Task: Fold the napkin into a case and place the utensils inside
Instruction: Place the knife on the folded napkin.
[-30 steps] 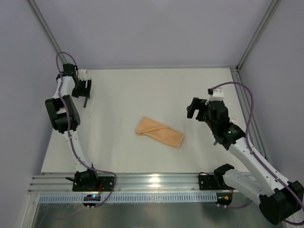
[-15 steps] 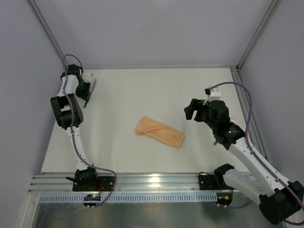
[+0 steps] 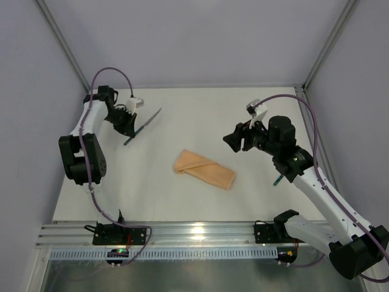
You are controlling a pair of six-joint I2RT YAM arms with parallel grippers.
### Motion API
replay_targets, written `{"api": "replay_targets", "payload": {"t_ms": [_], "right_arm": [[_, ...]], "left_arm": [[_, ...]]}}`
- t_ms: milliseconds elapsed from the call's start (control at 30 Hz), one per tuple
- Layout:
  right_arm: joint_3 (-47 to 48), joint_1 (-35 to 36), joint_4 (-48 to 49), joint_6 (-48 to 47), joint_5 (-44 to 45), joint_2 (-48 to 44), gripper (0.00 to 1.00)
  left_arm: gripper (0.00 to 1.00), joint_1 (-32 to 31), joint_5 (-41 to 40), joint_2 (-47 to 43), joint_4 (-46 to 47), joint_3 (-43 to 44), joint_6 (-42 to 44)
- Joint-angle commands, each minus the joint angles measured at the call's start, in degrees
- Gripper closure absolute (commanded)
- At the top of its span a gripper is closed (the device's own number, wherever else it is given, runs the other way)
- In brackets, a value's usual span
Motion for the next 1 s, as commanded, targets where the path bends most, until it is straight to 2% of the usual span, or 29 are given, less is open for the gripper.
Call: {"api": "replay_targets", "payload": {"t_ms": [0, 100, 133, 233, 267, 333, 400, 500, 600, 700, 833, 900, 967], "right_arm": [[2.33, 0.16, 2.81, -5.19, -8.64, -0.83, 0.38], [2.07, 0.16, 5.27, -4.76, -9.00, -1.89, 0.38], [2.42, 0.16, 3.71, -4.59, -6.73, -1.72, 0.38], [4.88, -0.36, -1.82, -3.10, -0.58, -0.31, 0.38], [5.32, -1.58, -3.32, -2.13, 4.92, -0.22, 0.38], [6.46, -4.30, -7.70, 1.63, 9.53, -0.66, 0.38], [6.81, -10.43, -10.36, 4.02, 11.39, -1.19, 0.38], [5.15, -16.35, -12.12, 6.05, 9.47, -2.24, 0.38], [3.22, -17.41, -11.87, 6.23, 9.28, -1.54, 0.38], [1.37, -17.50, -11.08, 6.40, 9.02, -0.14, 0.39], [-0.65, -17.50, -9.76, 6.32, 6.05, 1.09, 0.40], [-2.15, -17.50, -8.27, 4.83, 0.19, 1.97, 0.40], [-3.72, -17.50, -7.56, 3.77, -1.87, 2.33, 0.40]], "left_arm": [[1.00, -7.12, 8.50, -8.07, -9.01, -2.83, 12.31], [1.00, -17.48, 9.64, -12.56, -8.41, -4.77, 11.90], [1.00, -22.73, 9.73, -13.79, -7.71, -4.78, 11.28], [1.00, -30.66, 8.60, -13.45, -4.55, -2.94, 10.13], [1.00, -35.22, 8.07, -11.88, -4.28, -2.06, 10.74], [1.00, -40.50, 5.96, -9.59, -4.45, 0.83, 13.63], [1.00, -43.07, 5.69, -5.20, -6.37, 3.29, 16.45], [1.00, -47.73, 2.64, 0.17, -7.35, 7.87, 20.93], [1.00, -52.39, -0.19, 3.86, -5.52, 9.63, 24.18], [1.00, -55.29, 1.64, 7.02, -6.20, 11.39, 27.79], [1.00, -55.39, 0.60, 10.89, -7.09, 13.85, 29.90], [1.00, -55.48, -0.19, 12.04, -7.00, 13.94, 30.78], [1.00, -55.48, -0.46, 12.39, -7.09, 13.77, 30.96]]}}
